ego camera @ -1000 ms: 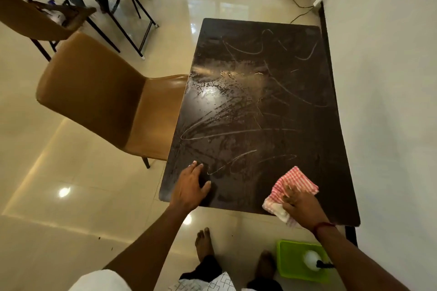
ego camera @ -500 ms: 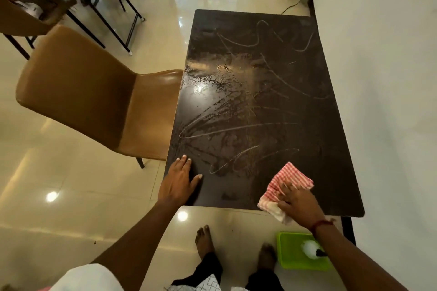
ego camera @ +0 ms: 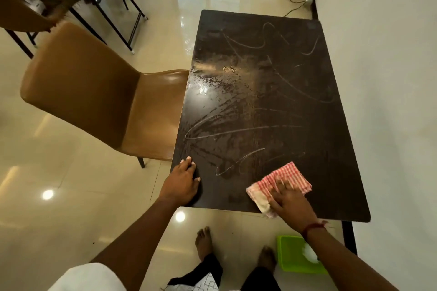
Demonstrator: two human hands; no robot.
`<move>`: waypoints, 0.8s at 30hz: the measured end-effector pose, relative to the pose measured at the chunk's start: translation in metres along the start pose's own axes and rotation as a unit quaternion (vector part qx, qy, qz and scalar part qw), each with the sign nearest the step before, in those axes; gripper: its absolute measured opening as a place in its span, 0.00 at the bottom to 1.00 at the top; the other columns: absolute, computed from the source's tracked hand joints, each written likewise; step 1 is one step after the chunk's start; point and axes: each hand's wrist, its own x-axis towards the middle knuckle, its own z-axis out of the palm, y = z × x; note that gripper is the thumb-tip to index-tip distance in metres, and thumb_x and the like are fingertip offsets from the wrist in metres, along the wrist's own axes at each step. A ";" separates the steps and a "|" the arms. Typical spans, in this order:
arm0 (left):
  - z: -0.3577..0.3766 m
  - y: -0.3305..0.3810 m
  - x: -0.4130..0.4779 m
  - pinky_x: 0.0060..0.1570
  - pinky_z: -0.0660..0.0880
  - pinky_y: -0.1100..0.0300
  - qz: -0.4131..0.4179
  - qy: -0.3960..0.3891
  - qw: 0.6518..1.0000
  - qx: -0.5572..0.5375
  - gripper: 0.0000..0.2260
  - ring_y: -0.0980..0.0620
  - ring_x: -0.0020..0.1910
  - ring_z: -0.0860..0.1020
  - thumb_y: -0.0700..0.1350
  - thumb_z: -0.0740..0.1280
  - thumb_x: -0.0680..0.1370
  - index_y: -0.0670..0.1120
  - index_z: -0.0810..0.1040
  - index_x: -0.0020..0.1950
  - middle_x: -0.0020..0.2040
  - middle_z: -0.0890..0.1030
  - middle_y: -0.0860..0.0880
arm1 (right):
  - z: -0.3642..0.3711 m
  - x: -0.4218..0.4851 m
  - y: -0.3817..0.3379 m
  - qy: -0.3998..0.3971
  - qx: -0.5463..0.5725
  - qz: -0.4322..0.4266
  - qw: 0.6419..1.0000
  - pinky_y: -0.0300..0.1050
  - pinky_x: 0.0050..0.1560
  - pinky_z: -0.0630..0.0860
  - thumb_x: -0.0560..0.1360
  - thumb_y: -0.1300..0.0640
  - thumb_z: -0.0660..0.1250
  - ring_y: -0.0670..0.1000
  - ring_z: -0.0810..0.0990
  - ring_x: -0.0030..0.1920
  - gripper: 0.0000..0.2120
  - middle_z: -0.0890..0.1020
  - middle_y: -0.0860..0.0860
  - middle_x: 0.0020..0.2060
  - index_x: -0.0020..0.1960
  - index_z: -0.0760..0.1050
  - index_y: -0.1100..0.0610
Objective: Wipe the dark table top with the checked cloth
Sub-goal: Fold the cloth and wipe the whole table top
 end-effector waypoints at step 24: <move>-0.004 -0.013 -0.002 0.74 0.56 0.54 0.025 -0.017 0.999 -0.044 0.27 0.45 0.78 0.53 0.46 0.59 0.81 0.44 0.56 0.79 0.80 0.52 0.47 | -0.014 0.055 -0.091 0.023 -0.038 0.051 0.998 0.62 0.70 0.60 0.81 0.45 0.51 0.63 0.53 0.75 0.23 0.55 0.59 0.77 0.73 0.63 0.53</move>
